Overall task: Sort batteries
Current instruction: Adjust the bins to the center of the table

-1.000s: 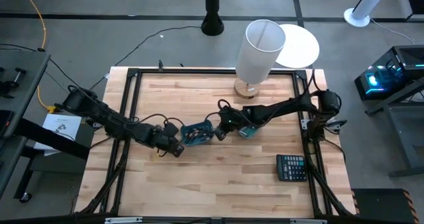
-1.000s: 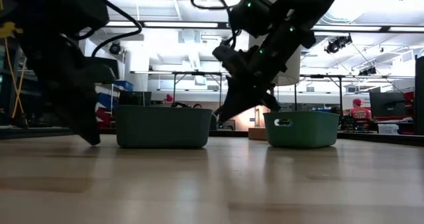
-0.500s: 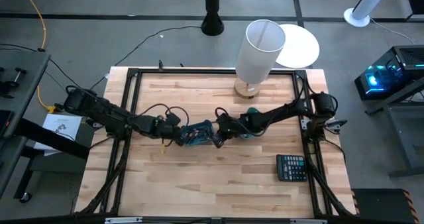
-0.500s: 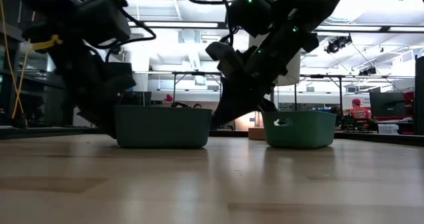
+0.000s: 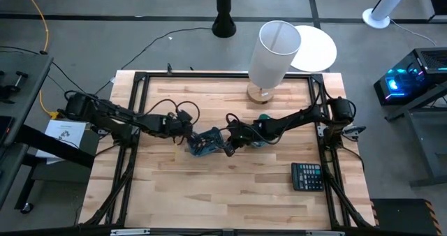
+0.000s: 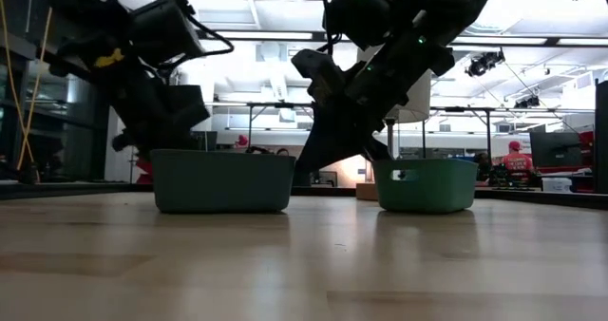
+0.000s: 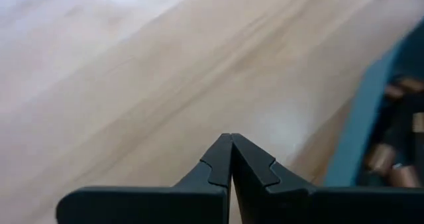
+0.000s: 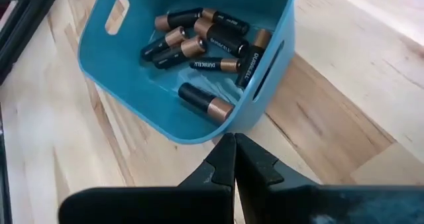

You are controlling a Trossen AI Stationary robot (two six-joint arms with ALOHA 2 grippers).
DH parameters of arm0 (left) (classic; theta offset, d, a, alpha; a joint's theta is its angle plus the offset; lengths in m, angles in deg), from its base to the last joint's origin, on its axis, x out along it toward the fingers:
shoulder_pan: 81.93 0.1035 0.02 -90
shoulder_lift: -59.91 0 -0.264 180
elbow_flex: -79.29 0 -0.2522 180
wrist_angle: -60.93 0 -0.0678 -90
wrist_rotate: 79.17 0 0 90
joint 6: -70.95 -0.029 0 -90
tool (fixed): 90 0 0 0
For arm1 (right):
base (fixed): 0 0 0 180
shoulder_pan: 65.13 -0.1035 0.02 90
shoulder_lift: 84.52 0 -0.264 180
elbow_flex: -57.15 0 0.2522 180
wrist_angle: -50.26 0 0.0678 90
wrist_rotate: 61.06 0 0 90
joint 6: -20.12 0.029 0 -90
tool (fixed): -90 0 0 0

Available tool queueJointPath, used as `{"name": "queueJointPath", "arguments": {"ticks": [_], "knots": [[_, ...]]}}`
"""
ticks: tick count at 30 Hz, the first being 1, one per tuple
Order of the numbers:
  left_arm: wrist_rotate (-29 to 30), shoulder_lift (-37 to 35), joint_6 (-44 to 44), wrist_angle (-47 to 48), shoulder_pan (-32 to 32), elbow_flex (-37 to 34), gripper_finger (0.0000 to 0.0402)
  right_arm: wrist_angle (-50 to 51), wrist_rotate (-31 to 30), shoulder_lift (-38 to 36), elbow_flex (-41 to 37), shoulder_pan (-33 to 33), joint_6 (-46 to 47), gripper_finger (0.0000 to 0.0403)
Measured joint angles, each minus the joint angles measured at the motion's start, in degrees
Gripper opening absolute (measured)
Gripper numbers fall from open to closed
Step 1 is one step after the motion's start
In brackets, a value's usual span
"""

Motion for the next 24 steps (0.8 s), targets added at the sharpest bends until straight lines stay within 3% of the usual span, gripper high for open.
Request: {"name": "queueJointPath", "arguments": {"ticks": [6, 11, 18, 24], "knots": [[-1.33, -9.2, 6.17, 15.04, -2.65, 0.0, 0.0, 0.22, -0.04, -0.28, 0.02, 1.8, -1.21, 0.0], [-3.53, -12.53, 17.76, 16.76, -12.89, 0.0, 0.0, 0.36, -0.37, -0.28, 0.02, 4.45, -1.38, 0.0], [-1.46, -4.19, 34.13, 7.41, -26.59, 0.02, 0.0, -0.78, 0.03, -0.31, 0.02, 5.71, -2.55, 0.0], [1.06, 4.13, 34.01, -1.58, -27.17, 0.0, 0.0, -0.78, 0.47, -0.31, 0.02, 5.66, -2.89, 0.0]]}}
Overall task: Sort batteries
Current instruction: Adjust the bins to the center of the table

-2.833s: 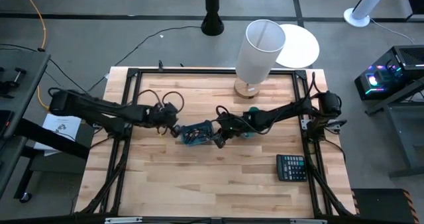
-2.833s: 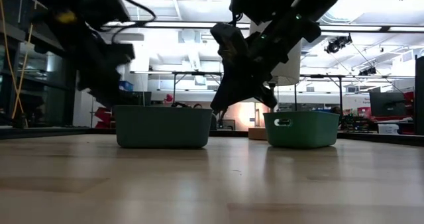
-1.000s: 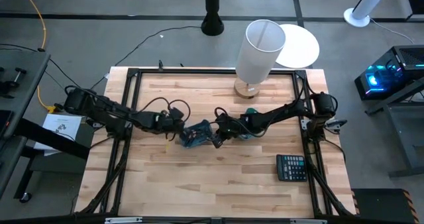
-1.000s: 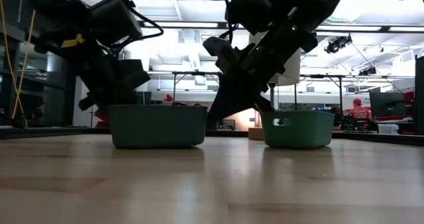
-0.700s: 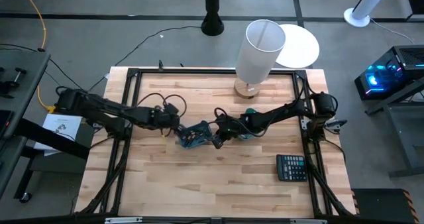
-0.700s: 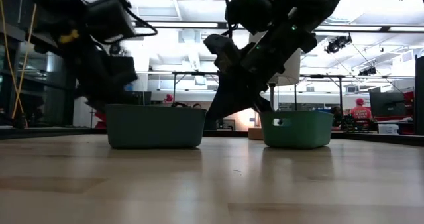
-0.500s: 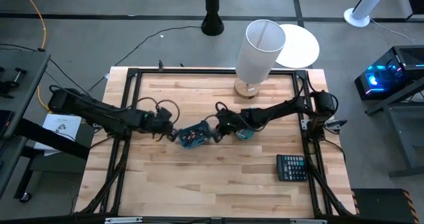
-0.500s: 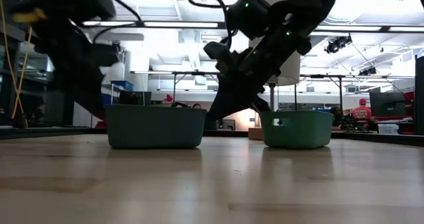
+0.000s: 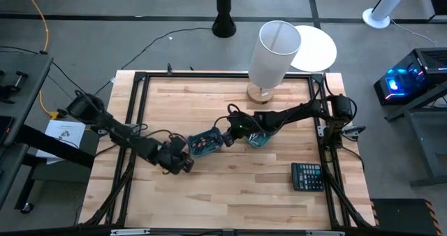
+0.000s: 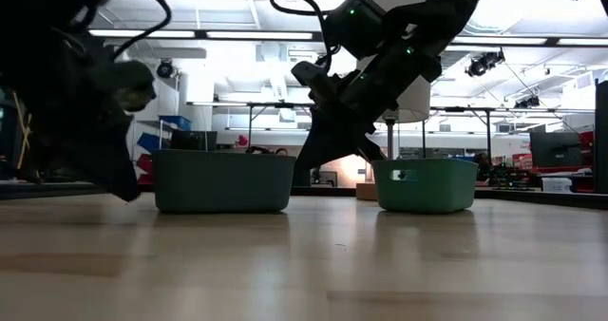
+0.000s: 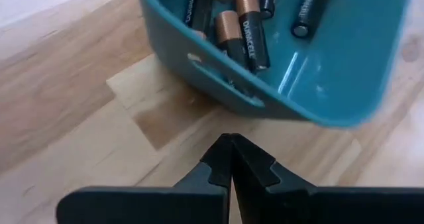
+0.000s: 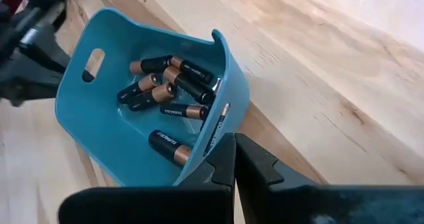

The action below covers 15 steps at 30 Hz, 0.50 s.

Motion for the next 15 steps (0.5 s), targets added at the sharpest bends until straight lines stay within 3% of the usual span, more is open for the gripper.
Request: {"name": "queueJointPath", "arguments": {"ticks": [15], "knots": [[-0.04, 2.79, -11.81, -1.89, 10.68, 0.0, 0.0, 0.33, -0.09, -0.02, 0.0, -2.43, 1.66, 0.0]]}}
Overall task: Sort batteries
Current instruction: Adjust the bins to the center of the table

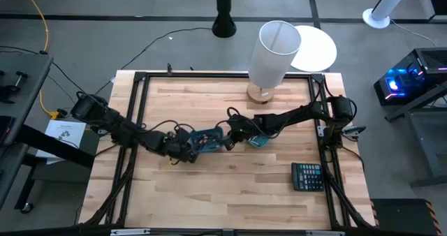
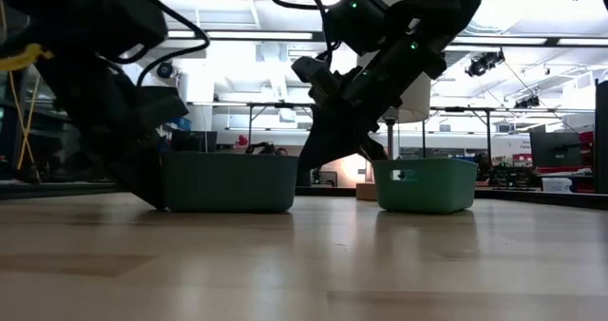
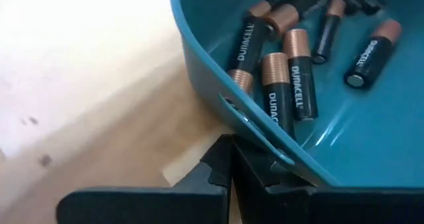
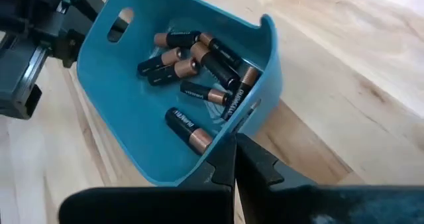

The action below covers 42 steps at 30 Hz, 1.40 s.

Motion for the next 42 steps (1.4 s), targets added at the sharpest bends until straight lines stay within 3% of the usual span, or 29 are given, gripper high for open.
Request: {"name": "queueJointPath", "arguments": {"ticks": [13, 22, 26, 34, 42], "knots": [[-2.71, -0.81, -6.66, 1.58, 3.74, 0.02, 0.0, 2.9, -2.66, -1.79, 0.0, 0.55, -1.37, 0.0], [-3.2, -4.8, -10.06, 6.64, 3.7, 0.02, 0.0, 33.47, -11.91, -15.61, 0.04, 5.22, -8.82, 0.0], [-3.17, -5.2, -10.07, 8.86, 3.66, 0.02, 0.0, 43.9, -15.27, -21.32, -3.98, 7.85, -8.32, 0.0], [-3.51, -5.42, -9.67, 8.65, 1.96, 0.0, 0.0, 39.81, -14.77, -33.18, -18.26, 14.24, -2.01, 0.0], [-3.93, -5.42, -7.88, 8.86, 0.94, 0.0, 0.0, 38.21, -16.47, -37.88, -17.71, 16.2, -3.01, 0.0]]}}
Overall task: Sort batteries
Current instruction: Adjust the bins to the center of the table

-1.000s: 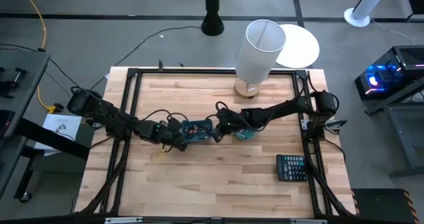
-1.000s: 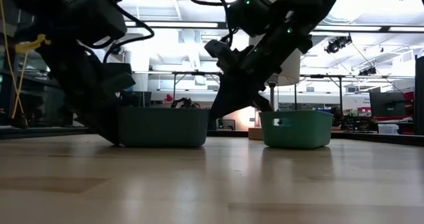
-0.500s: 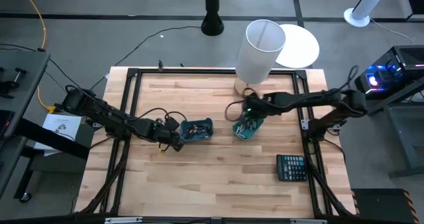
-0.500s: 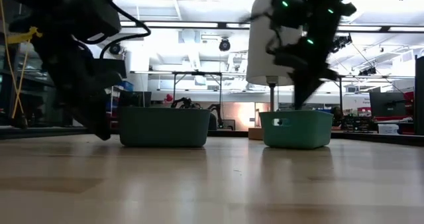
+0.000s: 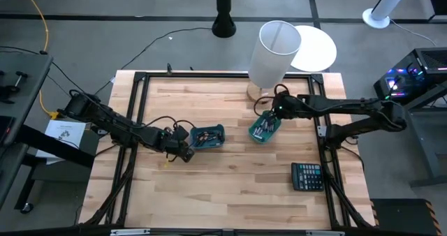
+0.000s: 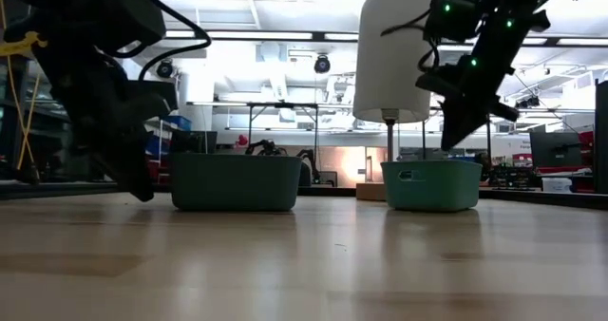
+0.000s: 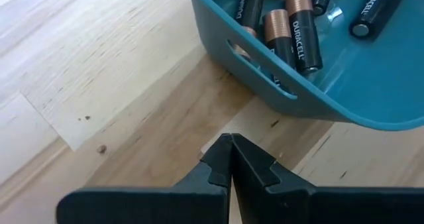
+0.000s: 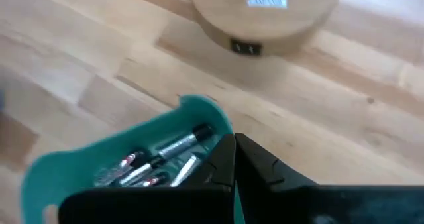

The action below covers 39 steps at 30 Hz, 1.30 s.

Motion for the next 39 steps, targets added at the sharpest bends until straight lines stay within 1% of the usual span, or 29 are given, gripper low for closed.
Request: {"name": "queueJointPath", "arguments": {"ticks": [2, 4, 9, 11, 15, 19, 25, 31, 35, 39], "knots": [[0.01, 0.0, 0.55, 0.0, -0.04, 0.0, 0.0, 0.19, -0.57, -0.45, 0.36, 0.41, -1.1, 0.0], [0.12, 0.0, 0.51, -0.02, -0.03, 0.0, 0.0, 1.42, -0.46, -0.19, 0.36, 2.14, -1.98, 0.0], [0.5, 0.0, 0.5, -0.1, -0.03, 0.0, 0.0, 2.12, 2.9, 3.15, 0.33, 5.86, -6.03, 0.0], [0.5, 0.0, 0.49, -0.13, -0.03, 0.0, 0.0, 1.18, 3.29, 4.57, 0.33, 6.4, -7.26, 0.0], [0.45, 0.0, 0.47, -0.17, -0.03, 0.0, 0.0, 0.47, 6.78, 7.43, 0.33, 6.5, -8.6, 0.0], [0.43, 0.0, 0.47, -0.17, -0.03, 0.0, 0.0, 0.7, 8.03, 9.03, 0.31, 4.49, -8.51, 0.0], [0.41, 0.02, 0.75, -0.17, -0.03, 0.0, 0.0, 2.9, 8.93, 8.84, 0.31, -0.03, -4.99, 0.0], [0.5, 0.02, 0.45, -0.14, -0.03, 0.0, 0.0, 1.54, 9.51, 8.84, 0.31, -6.54, 3.06, 0.0], [0.54, 0.02, 0.43, -0.14, -0.03, 0.0, 0.0, -1.02, 8.37, 8.84, 0.31, -10.41, 9.02, 0.0], [0.56, 0.03, -0.22, -0.14, -0.03, 0.0, 0.0, -3.43, 6.54, 8.84, 0.3, -12.82, 14.05, 0.0]]}}
